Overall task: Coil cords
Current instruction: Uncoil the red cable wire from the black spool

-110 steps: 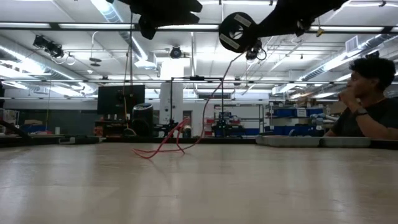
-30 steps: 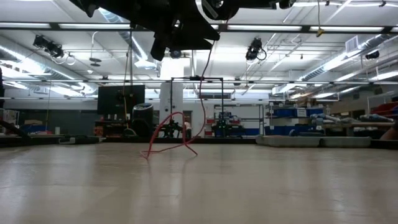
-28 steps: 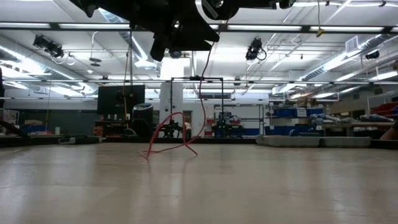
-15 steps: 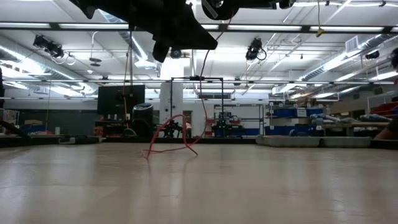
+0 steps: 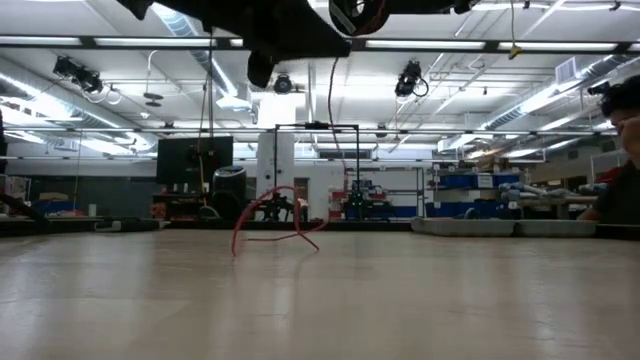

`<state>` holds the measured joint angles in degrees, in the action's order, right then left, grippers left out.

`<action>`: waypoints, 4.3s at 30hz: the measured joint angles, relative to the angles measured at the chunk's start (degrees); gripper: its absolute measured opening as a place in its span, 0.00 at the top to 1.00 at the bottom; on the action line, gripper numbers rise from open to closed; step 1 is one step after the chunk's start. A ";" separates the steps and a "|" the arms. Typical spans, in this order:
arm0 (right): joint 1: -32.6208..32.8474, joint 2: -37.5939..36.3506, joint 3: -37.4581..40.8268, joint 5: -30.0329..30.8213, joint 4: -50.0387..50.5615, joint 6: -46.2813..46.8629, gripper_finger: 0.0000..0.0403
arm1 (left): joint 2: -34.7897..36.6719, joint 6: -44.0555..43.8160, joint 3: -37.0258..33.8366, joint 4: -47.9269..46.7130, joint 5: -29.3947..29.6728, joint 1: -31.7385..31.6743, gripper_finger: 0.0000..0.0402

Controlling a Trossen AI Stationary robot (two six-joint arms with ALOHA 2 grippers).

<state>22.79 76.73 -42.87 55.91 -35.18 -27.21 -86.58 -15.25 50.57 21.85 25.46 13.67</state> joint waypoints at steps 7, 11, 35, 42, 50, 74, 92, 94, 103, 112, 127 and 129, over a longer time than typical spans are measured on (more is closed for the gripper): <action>-0.07 0.00 0.00 0.50 1.45 -0.04 1.00 | 4.82 0.59 0.00 1.62 -1.51 1.38 1.00; 0.11 0.00 0.00 2.44 4.29 -0.06 1.00 | 7.89 2.94 0.00 0.26 -1.61 1.94 1.00; 2.84 -0.17 0.00 4.27 -0.96 -1.30 1.00 | 10.41 -4.37 0.02 -28.27 -5.68 2.42 0.83; 4.07 -2.76 0.02 4.52 -0.44 -1.12 1.00 | 10.35 -2.98 0.02 -28.80 -5.12 2.36 0.67; 3.66 -6.23 0.02 -5.39 13.41 7.57 1.00 | 10.36 7.51 0.02 -18.57 -1.54 2.36 0.66; -7.62 -2.93 0.02 -37.08 16.98 17.06 1.00 | 10.38 14.93 0.02 -12.34 -1.17 0.83 0.66; -9.40 0.07 0.02 -40.38 11.78 16.69 1.00 | 10.40 15.26 0.00 -12.65 -6.73 0.80 0.90; -9.40 0.07 0.02 -40.35 11.74 16.73 1.00 | 10.42 15.28 0.00 -12.63 -6.94 0.72 0.97; -9.40 0.07 0.02 -40.22 11.50 17.08 0.97 | 10.44 15.28 0.02 -12.50 -6.65 0.68 1.00; -8.70 -3.68 0.02 -33.74 17.68 16.83 0.83 | 10.42 15.19 0.01 -14.35 -5.62 0.65 1.00; -5.75 -6.94 0.00 -23.03 31.79 29.93 0.87 | 10.66 19.86 0.00 -15.30 10.04 -0.68 1.00; -5.38 -5.04 0.00 -21.14 30.51 30.03 0.88 | 10.66 19.76 0.00 -15.12 11.29 -1.02 1.00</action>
<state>17.41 71.69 -42.87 34.76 -4.67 2.82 -75.92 4.52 50.57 6.72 36.75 12.65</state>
